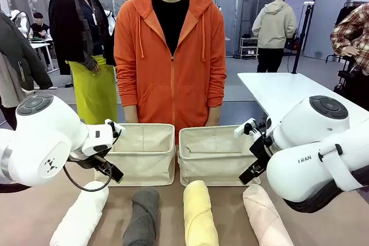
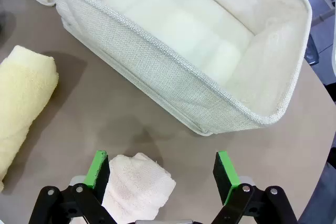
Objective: Divide the towels into two baskets.
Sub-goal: Pick up one hotel-folded towel and place it in the Fabric basket indicated by the person.
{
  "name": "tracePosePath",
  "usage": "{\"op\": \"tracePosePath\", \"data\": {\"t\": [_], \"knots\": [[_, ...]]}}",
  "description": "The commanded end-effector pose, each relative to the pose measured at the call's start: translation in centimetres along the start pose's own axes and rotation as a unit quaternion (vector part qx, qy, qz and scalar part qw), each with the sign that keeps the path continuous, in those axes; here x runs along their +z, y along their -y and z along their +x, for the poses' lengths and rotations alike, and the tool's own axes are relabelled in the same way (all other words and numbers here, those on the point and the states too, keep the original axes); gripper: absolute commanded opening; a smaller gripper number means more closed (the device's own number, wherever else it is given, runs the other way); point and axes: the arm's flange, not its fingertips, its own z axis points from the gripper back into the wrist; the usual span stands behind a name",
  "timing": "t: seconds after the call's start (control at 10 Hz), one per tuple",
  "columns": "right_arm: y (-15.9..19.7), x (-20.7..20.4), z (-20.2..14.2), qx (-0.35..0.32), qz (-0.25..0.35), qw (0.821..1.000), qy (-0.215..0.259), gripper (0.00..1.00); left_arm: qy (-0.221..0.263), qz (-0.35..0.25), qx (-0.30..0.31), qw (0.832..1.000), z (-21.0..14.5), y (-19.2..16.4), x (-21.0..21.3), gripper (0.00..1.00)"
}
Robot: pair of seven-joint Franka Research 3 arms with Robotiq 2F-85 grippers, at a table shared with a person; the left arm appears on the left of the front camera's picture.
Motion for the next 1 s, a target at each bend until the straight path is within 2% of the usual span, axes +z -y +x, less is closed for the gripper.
{"op": "tracePosePath", "data": {"t": [0.0, 0.9], "knots": [[0.0, 0.0, 0.0, 0.0, 0.0, 1.0, 0.0, 1.0, 0.0, 0.0, 0.0, 1.0, 0.01, 0.02, 0.0, 1.0], [0.06, 0.0, -0.02, 0.0, 0.0, 1.0, 0.0, 1.0, 0.0, 0.0, -0.001, 1.0, 0.02, 0.06, 0.0, 1.0]]}}
